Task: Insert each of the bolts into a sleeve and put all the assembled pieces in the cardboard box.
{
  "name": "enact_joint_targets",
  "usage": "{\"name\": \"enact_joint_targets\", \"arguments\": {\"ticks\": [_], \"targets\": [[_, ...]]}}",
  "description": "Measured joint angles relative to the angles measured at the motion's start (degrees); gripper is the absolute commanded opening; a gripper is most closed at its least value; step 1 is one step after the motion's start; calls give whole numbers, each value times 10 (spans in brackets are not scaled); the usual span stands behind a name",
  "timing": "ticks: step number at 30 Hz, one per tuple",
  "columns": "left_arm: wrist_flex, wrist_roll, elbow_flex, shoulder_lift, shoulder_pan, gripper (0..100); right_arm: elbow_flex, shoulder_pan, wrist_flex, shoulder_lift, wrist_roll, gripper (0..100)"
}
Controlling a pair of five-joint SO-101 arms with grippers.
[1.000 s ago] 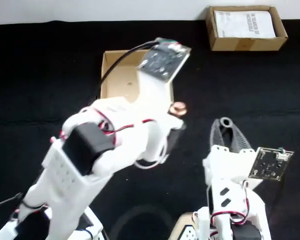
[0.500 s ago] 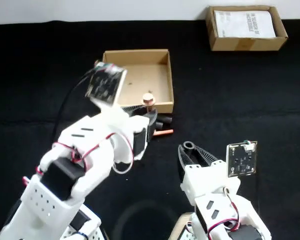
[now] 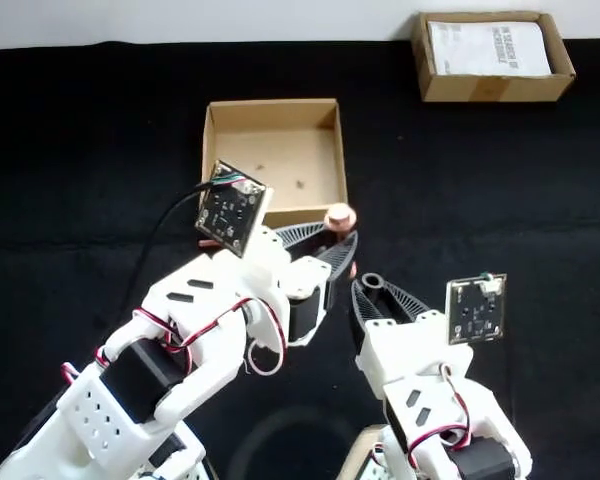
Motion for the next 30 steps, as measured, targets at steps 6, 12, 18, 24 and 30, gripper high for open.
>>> {"name": "enact_joint_targets", "arguments": {"ticks": [6, 12, 18, 24, 30], "targets": [[-19, 0, 0, 23, 0, 9, 2, 0, 0, 0, 0, 8], [-35, 0, -24, 102, 11, 9, 2, 0, 0, 0, 0, 8], [-37, 0, -51, 137, 38, 9, 2, 0, 0, 0, 0, 8], [-31, 0, -56, 138, 40, 9, 2, 0, 0, 0, 0, 8], [22, 0, -82, 138, 40, 9, 2, 0, 0, 0, 0, 8]]}}
